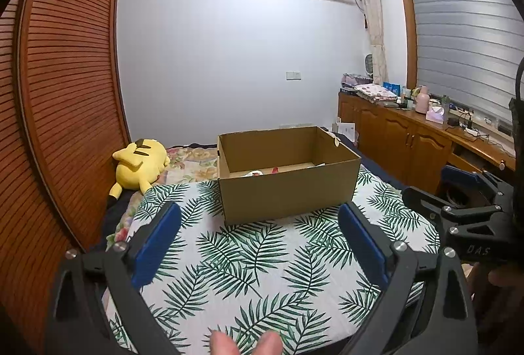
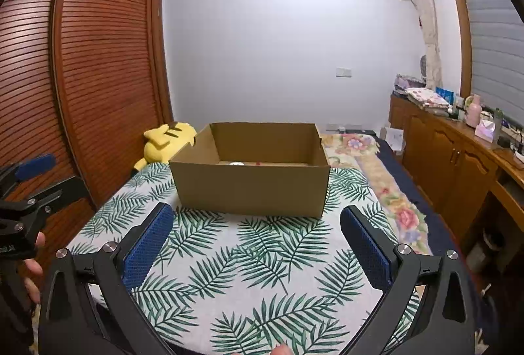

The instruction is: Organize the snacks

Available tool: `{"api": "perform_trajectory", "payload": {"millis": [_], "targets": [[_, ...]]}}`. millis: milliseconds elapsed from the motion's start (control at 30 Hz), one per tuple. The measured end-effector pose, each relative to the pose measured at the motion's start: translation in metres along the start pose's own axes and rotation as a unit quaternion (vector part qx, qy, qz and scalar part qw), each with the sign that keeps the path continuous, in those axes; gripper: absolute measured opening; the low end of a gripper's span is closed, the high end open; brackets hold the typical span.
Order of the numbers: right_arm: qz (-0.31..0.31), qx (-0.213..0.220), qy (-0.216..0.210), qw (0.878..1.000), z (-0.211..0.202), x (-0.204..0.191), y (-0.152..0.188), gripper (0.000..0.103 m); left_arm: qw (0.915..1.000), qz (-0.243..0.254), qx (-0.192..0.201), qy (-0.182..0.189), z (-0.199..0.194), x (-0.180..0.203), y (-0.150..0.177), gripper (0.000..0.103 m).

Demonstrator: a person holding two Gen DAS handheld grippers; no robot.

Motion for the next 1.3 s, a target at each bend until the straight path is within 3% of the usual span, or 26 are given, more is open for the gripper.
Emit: {"api": "perform_trajectory", "payload": {"millis": [300,1300], "targets": [[0.005,0.001,0.004,1.0,-0.005,0.002,0.006,0.103,0.9999,-0.011,-0.003,0.006,-0.003,-0.002,0.011,0.098],[0.004,0.006,0.016,1.0,-0.014,0.008,0.019,0.103,0.999,-0.03,-0.012,-0.031,-0.001,-0.011,0.036,0.098]]}}
Point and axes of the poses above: each gripper's, at about its wrist camera, not at the fingertips, and z roughly the way its jaws point, x to its right, y to its underside, the point moved 2 cm from there along z, roughly the way its jaws point, and after that the axes turned 3 degrees about y, right-handed, at the moved point
